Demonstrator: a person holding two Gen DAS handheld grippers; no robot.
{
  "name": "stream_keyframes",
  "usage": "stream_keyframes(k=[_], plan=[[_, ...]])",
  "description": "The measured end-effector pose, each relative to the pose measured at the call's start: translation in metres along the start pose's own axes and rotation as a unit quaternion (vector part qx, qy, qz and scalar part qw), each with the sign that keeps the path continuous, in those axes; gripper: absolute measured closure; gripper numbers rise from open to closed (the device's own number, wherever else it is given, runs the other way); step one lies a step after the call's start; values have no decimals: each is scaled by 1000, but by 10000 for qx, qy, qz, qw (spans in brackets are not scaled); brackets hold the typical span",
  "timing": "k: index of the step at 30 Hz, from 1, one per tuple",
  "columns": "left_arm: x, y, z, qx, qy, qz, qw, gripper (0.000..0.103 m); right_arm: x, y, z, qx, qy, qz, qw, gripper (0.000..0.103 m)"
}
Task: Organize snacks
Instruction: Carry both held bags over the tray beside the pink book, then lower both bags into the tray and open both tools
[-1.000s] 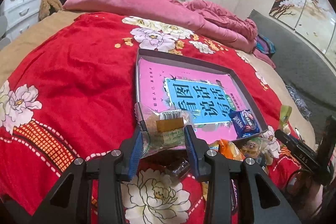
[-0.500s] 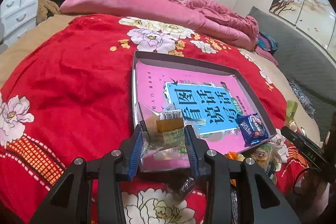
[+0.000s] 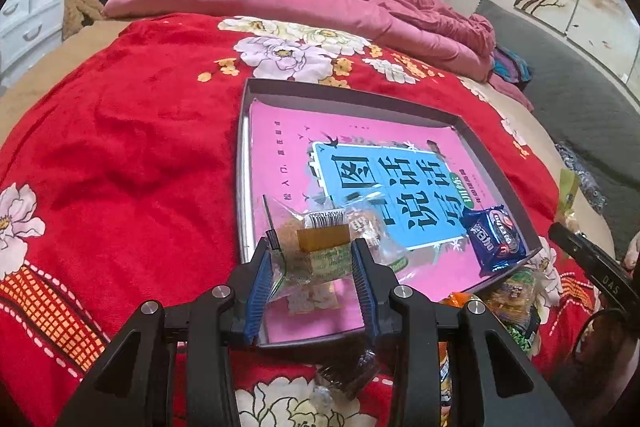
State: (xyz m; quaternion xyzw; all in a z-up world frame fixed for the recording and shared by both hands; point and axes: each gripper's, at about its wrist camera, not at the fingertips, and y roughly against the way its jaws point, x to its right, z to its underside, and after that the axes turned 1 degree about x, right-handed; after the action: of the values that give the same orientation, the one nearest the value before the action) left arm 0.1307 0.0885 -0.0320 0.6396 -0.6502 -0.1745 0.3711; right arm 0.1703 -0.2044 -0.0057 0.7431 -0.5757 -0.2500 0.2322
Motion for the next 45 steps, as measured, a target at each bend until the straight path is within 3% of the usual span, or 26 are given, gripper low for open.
stream_keyframes(k=[9,33,45], plan=[[5,-8,2,-137,-47,131,9998,63,0,-14,-7,-87,-13,42,10000,65],[11,-11,4,-188,-138,231,9995,63,-12,-47,-7,-460,-149,-343,9982,65],[11,-11,4,-192,-124,241,9994,63,-11,-50,-7,-534,-213,-292,9979,63]])
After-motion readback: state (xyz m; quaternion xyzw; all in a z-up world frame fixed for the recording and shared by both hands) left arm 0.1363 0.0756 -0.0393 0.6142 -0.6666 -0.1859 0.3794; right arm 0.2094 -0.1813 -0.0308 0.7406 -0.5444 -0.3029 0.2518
